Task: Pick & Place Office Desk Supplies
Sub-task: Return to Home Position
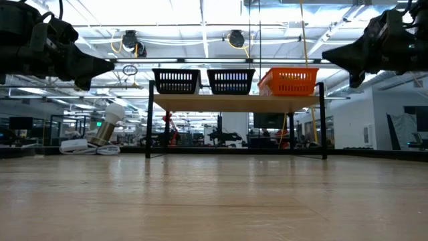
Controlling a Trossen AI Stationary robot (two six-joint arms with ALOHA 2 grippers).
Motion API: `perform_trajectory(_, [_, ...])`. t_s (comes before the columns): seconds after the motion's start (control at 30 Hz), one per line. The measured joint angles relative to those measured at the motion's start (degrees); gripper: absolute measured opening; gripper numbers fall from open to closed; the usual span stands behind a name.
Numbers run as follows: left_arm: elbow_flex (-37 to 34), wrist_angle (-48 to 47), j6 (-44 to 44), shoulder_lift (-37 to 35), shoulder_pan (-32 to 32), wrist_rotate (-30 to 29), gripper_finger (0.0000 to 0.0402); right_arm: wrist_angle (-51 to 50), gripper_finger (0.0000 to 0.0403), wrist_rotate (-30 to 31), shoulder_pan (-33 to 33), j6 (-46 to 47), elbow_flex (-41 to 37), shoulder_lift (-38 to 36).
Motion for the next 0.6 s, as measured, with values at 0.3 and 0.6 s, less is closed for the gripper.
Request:
perform_trajectory(0.3, [0.0, 0.0, -0.1, 0.0, 0.0, 0.0, 0.001, -2.0, 0.0015, -2.8, 0.0, 1.9, 0.0, 4.4])
perform_trajectory(0.6, [0.0, 0.0, -0.1, 0.0, 0.0, 0.0, 0.001, 2.6, 0.0012, -0.4, 0.0, -0.6, 0.0, 5.8])
